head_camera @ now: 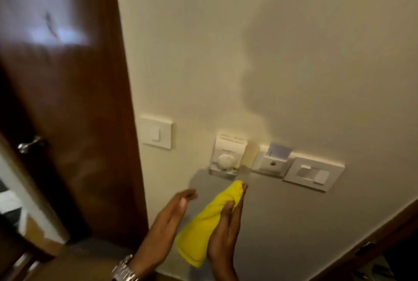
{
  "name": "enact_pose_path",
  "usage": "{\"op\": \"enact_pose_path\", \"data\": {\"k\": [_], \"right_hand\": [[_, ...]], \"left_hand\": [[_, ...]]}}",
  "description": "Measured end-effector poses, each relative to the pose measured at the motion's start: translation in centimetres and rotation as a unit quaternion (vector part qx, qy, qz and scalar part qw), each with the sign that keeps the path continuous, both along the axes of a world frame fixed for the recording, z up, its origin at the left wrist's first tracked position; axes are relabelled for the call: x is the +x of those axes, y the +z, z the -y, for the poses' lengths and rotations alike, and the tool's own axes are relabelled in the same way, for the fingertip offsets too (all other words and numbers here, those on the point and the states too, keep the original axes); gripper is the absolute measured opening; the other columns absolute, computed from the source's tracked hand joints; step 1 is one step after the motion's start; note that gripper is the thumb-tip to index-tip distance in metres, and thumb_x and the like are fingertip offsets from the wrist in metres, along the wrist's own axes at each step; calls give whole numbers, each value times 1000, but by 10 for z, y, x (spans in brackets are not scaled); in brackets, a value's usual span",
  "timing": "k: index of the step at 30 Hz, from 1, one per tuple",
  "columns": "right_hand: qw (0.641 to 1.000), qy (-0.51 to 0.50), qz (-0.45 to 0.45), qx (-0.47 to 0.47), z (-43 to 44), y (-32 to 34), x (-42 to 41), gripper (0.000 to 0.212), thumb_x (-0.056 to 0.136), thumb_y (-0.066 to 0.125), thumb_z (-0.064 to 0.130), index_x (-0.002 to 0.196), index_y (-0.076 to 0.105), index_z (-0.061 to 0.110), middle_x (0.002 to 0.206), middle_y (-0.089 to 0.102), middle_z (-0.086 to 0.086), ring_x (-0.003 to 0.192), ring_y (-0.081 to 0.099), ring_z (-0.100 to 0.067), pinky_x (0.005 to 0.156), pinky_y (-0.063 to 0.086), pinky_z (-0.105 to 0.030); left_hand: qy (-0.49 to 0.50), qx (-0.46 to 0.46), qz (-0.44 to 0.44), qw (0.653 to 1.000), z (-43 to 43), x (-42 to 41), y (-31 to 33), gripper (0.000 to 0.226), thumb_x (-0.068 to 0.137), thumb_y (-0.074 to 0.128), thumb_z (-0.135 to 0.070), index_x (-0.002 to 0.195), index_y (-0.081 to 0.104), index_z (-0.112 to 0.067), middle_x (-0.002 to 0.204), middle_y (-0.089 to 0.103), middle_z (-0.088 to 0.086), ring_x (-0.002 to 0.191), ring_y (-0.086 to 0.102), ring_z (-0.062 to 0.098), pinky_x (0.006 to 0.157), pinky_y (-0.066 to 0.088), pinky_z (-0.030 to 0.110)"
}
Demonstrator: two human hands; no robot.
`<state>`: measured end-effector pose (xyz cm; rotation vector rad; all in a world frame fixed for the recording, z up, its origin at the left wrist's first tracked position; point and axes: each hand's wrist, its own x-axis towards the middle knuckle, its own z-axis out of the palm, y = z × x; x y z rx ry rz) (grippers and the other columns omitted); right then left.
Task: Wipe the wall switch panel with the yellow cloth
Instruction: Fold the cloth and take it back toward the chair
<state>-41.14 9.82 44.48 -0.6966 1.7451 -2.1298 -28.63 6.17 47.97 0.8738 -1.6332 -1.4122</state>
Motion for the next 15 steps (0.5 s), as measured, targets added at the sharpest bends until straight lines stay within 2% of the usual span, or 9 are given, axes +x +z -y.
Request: {"op": "enact_pose_path", "data": {"k": [1, 3, 5, 6, 8, 10, 12, 14, 15], "right_hand": [[999, 27, -9, 24, 0, 1, 8, 54, 100, 38, 40, 153, 28, 38, 161, 25, 26, 148, 22, 10, 129, 14, -38], [988, 129, -7, 82, 11, -11, 45, 56, 98, 40, 57, 151, 31, 42, 158, 26, 30, 143, 23, 18, 128, 16, -29], [964, 234, -8, 128, 26, -38, 88, 60, 96, 34, 71, 150, 34, 44, 160, 28, 26, 146, 25, 11, 125, 17, -24], [952, 260, -31, 156, 36, -54, 100, 60, 98, 32, 67, 150, 36, 38, 161, 29, 19, 148, 25, 5, 124, 17, -24], [924, 305, -9, 231, 65, -90, 121, 55, 100, 37, 60, 146, 39, 31, 160, 35, 5, 146, 34, -9, 125, 23, -31], [867, 380, 85, 311, 99, -141, 142, 49, 93, 47, 58, 136, 43, 34, 154, 45, -3, 135, 48, -15, 120, 35, -38], [776, 453, 181, 400, 124, -192, 151, 49, 91, 55, 62, 130, 52, 33, 146, 55, -8, 128, 56, -24, 113, 43, -46], [678, 518, 226, 471, 142, -260, 176, 51, 87, 61, 67, 127, 62, 35, 128, 70, -3, 120, 65, -25, 100, 54, -47], [661, 536, 212, 481, 145, -275, 179, 49, 85, 65, 65, 125, 65, 36, 118, 75, 1, 113, 68, -22, 92, 58, -43]], "left_hand": [[-32, 93, -18, 995, -3, 10, -17, 76, 77, 67, -85, 130, 60, -31, 130, 71, -14, 129, 65, 12, 113, 52, 29], [-50, 163, -10, 985, -6, 46, -46, 65, 84, 72, -72, 134, 53, -36, 135, 66, -24, 139, 59, 11, 101, 50, 6], [-44, 197, 8, 979, -8, 92, -81, 73, 85, 82, -59, 147, 50, -35, 142, 65, -24, 137, 60, 6, 99, 56, 12], [-28, 231, 13, 972, -9, 111, -92, 75, 86, 86, -48, 150, 49, -32, 144, 65, -19, 133, 63, 8, 98, 60, 22], [29, 269, 48, 961, -5, 150, -132, 71, 86, 85, -28, 149, 52, -27, 138, 71, -9, 125, 69, 14, 99, 63, 36], [63, 347, 59, 934, -1, 196, -173, 64, 87, 84, -17, 145, 56, -22, 127, 76, -7, 116, 72, 12, 98, 61, 34], [80, 427, 51, 899, 3, 231, -211, 64, 78, 93, -17, 134, 61, -25, 116, 79, -10, 111, 74, 11, 95, 60, 29], [95, 502, 40, 859, 12, 269, -266, 71, 60, 94, -27, 124, 64, -29, 111, 81, -12, 109, 75, 17, 101, 59, 37], [100, 517, 41, 849, 15, 278, -277, 66, 62, 94, -25, 121, 64, -31, 105, 82, -14, 102, 77, 16, 93, 63, 35]]}}
